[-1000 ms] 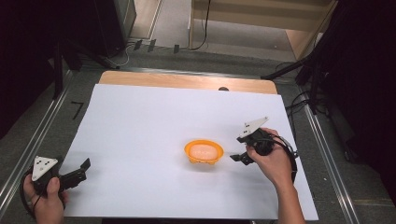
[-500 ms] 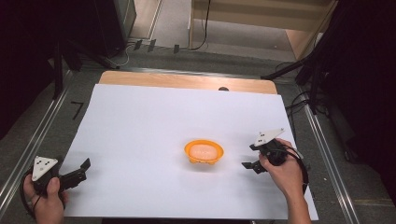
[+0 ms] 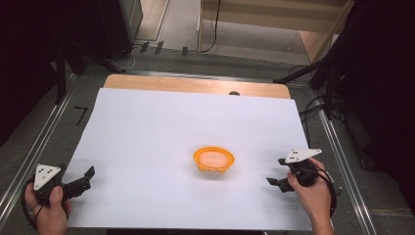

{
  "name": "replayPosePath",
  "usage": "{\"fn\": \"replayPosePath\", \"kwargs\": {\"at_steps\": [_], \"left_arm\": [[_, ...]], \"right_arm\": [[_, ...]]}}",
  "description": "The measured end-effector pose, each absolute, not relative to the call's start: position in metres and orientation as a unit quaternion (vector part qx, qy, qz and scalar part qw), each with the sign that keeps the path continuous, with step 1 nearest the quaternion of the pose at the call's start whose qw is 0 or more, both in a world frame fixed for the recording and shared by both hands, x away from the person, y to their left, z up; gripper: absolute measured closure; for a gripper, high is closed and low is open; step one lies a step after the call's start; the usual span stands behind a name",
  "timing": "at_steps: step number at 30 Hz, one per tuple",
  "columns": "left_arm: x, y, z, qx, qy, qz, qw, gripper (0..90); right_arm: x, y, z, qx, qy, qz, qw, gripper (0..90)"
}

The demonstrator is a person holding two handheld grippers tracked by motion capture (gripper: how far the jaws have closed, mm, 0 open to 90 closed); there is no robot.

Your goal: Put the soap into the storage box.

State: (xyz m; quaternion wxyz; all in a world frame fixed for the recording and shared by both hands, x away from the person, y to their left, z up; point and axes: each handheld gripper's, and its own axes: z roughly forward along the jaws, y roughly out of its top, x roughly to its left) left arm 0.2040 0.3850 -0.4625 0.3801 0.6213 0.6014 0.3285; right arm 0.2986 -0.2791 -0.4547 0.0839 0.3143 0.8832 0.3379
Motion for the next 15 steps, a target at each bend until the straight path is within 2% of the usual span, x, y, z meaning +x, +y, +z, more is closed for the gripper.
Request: {"fn": "replayPosePath", "kwargs": {"at_steps": [13,15], "left_arm": [[0.203,0.385,-0.462,0.621,0.600,0.331,0.381,6.8],[0.203,0.385,-0.462,0.621,0.599,0.331,0.381,6.8]], "right_arm": [[0.273,-0.307,-0.465,0.353,0.859,0.355,0.106,9.5],[0.267,-0.310,-0.468,0.370,0.855,0.341,0.127,8.2]]}}
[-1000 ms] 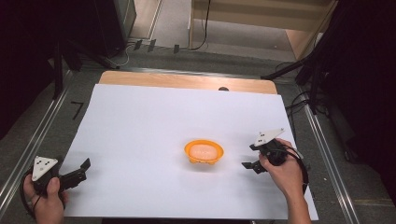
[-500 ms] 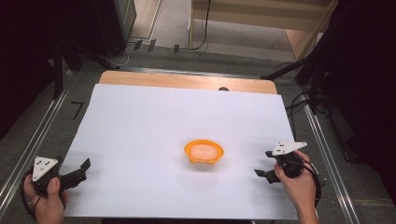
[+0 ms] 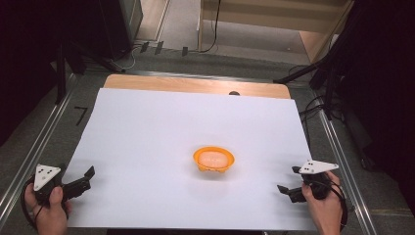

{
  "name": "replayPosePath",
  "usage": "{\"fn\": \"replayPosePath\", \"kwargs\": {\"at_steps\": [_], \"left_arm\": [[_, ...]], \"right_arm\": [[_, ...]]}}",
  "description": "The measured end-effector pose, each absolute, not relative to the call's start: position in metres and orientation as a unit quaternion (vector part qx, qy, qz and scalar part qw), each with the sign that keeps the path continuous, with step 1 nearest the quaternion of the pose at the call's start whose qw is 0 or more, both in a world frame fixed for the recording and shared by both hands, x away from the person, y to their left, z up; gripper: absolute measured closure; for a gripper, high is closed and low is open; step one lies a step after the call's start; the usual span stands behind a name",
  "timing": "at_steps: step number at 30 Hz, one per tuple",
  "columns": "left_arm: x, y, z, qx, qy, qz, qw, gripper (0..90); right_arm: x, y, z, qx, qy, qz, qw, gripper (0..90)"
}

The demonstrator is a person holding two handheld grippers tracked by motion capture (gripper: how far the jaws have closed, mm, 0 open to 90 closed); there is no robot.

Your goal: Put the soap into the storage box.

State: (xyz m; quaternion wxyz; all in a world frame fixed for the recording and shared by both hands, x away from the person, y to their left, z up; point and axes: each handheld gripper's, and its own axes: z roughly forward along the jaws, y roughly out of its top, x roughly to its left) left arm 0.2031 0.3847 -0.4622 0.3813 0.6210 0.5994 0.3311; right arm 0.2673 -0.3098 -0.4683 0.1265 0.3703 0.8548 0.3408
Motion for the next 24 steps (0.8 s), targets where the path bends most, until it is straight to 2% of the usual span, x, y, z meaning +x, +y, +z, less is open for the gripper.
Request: {"fn": "replayPosePath", "kwargs": {"at_steps": [8,15,24], "left_arm": [[0.203,0.385,-0.462,0.621,0.598,0.332,0.382,6.8],[0.203,0.384,-0.462,0.621,0.599,0.332,0.381,6.8],[0.203,0.384,-0.462,0.622,0.599,0.333,0.380,6.8]], "right_arm": [[0.253,-0.325,-0.474,0.387,0.837,0.365,0.131,10.1],[0.237,-0.345,-0.480,0.409,0.800,0.408,0.163,9.0],[0.228,-0.361,-0.487,0.436,0.755,0.459,0.170,9.2]]}}
